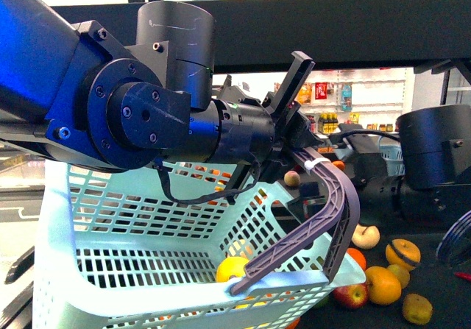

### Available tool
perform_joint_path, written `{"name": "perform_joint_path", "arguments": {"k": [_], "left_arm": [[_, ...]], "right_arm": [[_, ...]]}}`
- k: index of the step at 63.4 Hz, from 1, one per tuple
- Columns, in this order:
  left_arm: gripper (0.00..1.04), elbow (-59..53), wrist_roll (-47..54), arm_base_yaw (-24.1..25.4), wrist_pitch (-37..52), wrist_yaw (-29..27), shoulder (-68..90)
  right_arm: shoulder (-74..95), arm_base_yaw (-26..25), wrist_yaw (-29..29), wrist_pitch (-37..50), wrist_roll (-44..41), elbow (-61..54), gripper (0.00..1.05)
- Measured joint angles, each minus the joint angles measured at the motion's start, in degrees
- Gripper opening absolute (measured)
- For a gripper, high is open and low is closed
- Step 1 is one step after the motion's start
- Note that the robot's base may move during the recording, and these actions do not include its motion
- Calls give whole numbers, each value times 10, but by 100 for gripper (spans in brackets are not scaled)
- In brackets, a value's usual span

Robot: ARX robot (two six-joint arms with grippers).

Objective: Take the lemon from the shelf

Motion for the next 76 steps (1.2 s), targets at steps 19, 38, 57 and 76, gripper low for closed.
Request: {"name": "perform_joint_path", "arguments": {"k": [19, 38, 57, 76], "left_arm": [[8, 0, -1, 0, 0, 0, 0], [8, 0, -1, -1, 0, -1, 0], [8, 0, -2, 0, 0, 0, 0], [8, 0, -2, -1, 0, 0, 0]], "right_arm": [[-269, -119, 175, -13, -11, -204, 102], [-668, -150, 185, -134, 28, -473, 102], [-1012, -82, 185, -249, 14, -636, 60], [-1137, -66, 193, -308, 12, -678, 8]]}}
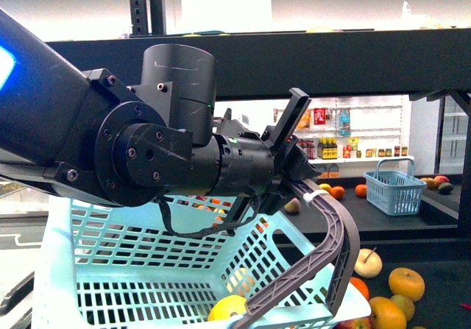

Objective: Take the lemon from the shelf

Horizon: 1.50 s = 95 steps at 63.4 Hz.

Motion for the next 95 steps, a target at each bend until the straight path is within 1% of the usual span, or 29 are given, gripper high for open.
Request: {"name": "perform_joint_path", "arguments": {"k": [1, 2, 6, 26, 48, 50, 54, 85, 87, 92, 95], "left_arm": [[8, 0, 0, 0, 0, 0, 0], [8, 0, 0, 0, 0, 0, 0], [8, 0, 1, 0, 0, -2, 0], [8, 0, 0, 0, 0, 0, 0], [8, 0, 0, 0, 0, -1, 0], [8, 0, 0, 0, 0, 0, 0], [8, 0, 0, 0, 0, 0, 0], [8, 0, 0, 0, 0, 0, 0], [8, 0, 0, 0, 0, 0, 0], [8, 0, 0, 0, 0, -2, 0], [8, 0, -1, -2, -13, -42, -1]], "right_arm": [[-1, 0, 0, 0, 0, -2, 5], [-2, 0, 0, 0, 0, -2, 5], [-5, 0, 0, 0, 0, -5, 7], [-35, 0, 0, 4, 0, -36, 7], [-38, 0, 0, 5, 0, -36, 7], [-38, 0, 0, 5, 0, -36, 10], [-38, 0, 0, 5, 0, -36, 22], [-38, 0, 0, 5, 0, -36, 102], [-38, 0, 0, 5, 0, -36, 104], [-38, 0, 0, 5, 0, -36, 102], [-38, 0, 0, 5, 0, -36, 102]]}}
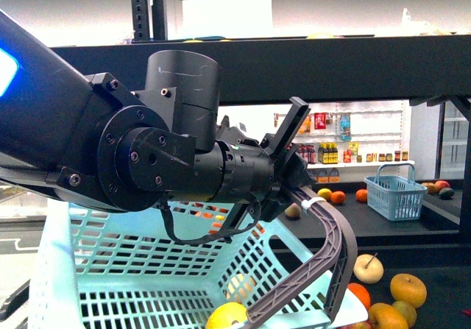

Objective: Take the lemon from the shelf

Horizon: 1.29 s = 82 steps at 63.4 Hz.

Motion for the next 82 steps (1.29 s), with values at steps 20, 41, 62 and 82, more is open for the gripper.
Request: {"name": "perform_joint_path", "arguments": {"k": [20, 41, 62, 82], "left_arm": [[8, -12, -82, 33, 47, -185, -10], [8, -95, -222, 173, 210, -278, -75], [8, -152, -281, 296, 352, -240, -76], [8, -121, -308, 364, 470, -139, -17]], "right_arm": [[-1, 0, -1, 0, 0, 0, 102], [-1, 0, 0, 0, 0, 0, 102], [-1, 0, 0, 0, 0, 0, 102], [-1, 0, 0, 0, 0, 0, 102]]}}
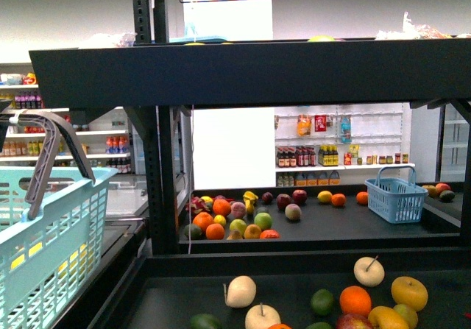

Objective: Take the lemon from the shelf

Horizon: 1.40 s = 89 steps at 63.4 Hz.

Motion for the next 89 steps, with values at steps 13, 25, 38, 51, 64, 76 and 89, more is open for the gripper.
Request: {"name": "perform_joint_path", "arguments": {"k": [13, 25, 38, 51, 64, 76, 89], "left_arm": [[8, 16, -32, 26, 40, 28, 49], [8, 17, -46, 54, 66, 45, 65], [8, 7, -50, 79, 87, 57, 66], [8, -25, -53, 89, 113, 65, 80], [8, -52, -62, 98, 128, 72, 93], [8, -60, -60, 104, 132, 79, 93], [33, -74, -23, 107, 127, 96, 90]], "right_arm": [[0, 0, 0, 0, 0, 0, 102], [0, 0, 0, 0, 0, 0, 102], [0, 0, 0, 0, 0, 0, 102], [0, 0, 0, 0, 0, 0, 102], [0, 0, 0, 0, 0, 0, 102], [0, 0, 0, 0, 0, 0, 102], [0, 0, 0, 0, 0, 0, 102]]}}
